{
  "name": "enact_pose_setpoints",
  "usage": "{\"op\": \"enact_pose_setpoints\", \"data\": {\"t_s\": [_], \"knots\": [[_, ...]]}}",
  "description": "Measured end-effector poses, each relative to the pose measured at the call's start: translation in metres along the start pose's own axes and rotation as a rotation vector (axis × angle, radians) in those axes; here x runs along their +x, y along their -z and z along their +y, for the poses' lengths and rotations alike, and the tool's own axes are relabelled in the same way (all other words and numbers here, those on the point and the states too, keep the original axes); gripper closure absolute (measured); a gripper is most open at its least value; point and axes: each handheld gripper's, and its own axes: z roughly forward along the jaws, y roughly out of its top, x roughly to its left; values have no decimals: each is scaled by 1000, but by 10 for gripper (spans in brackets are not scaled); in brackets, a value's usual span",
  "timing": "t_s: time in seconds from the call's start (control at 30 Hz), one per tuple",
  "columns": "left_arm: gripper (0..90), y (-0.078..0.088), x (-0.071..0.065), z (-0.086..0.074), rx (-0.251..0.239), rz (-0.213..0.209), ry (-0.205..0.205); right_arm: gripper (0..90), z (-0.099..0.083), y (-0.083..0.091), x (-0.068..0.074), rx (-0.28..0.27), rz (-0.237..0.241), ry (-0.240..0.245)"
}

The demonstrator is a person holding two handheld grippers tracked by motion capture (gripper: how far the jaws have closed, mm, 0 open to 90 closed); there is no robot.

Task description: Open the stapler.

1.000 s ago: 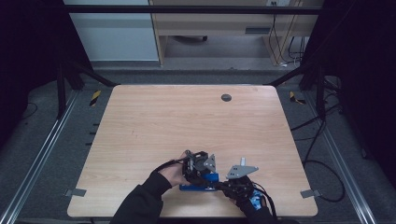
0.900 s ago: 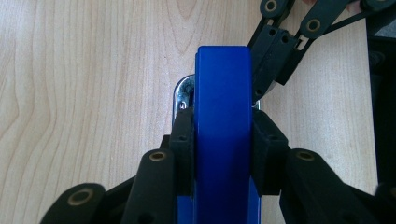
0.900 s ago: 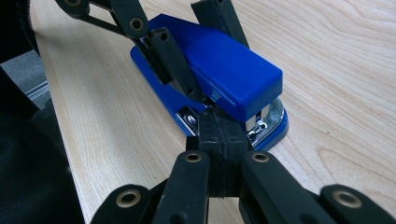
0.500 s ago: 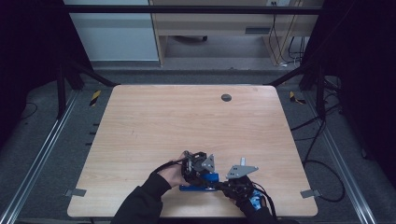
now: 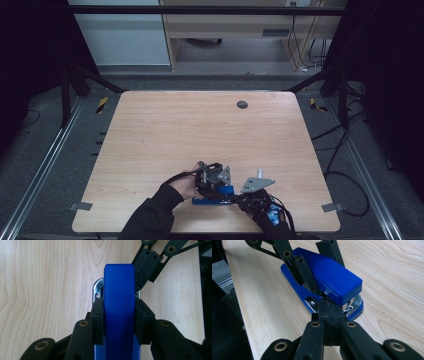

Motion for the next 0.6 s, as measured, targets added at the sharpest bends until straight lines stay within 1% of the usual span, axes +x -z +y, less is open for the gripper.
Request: {"op": "enact_pose_setpoints", "data": {"t_s": [0.13,0.17,0.23,0.27,0.37,0.4,0.43,0.5,0.6], "knots": [[641,-3,0,2,14,-1,-2,900,0,0,0,0,-5,3],[640,-6,0,3,27,-4,-2,900,0,0,0,-1,-5,-1],[645,-6,1,4,29,-5,-4,900,-1,0,0,-5,-1,-2],[648,-6,2,5,35,-13,6,900,-1,0,-1,-3,2,-9],[652,-6,2,6,32,-15,10,900,-1,0,-1,-7,3,-10],[652,-6,2,6,34,-16,10,900,-1,0,-1,-8,6,-15],[652,-5,2,7,49,-14,1,900,-2,0,-1,-10,7,-13],[653,-5,2,8,50,-13,2,900,-2,0,-1,-8,7,-19],[655,-4,2,8,47,-11,2,900,-2,0,-1,-11,7,-15]]}}
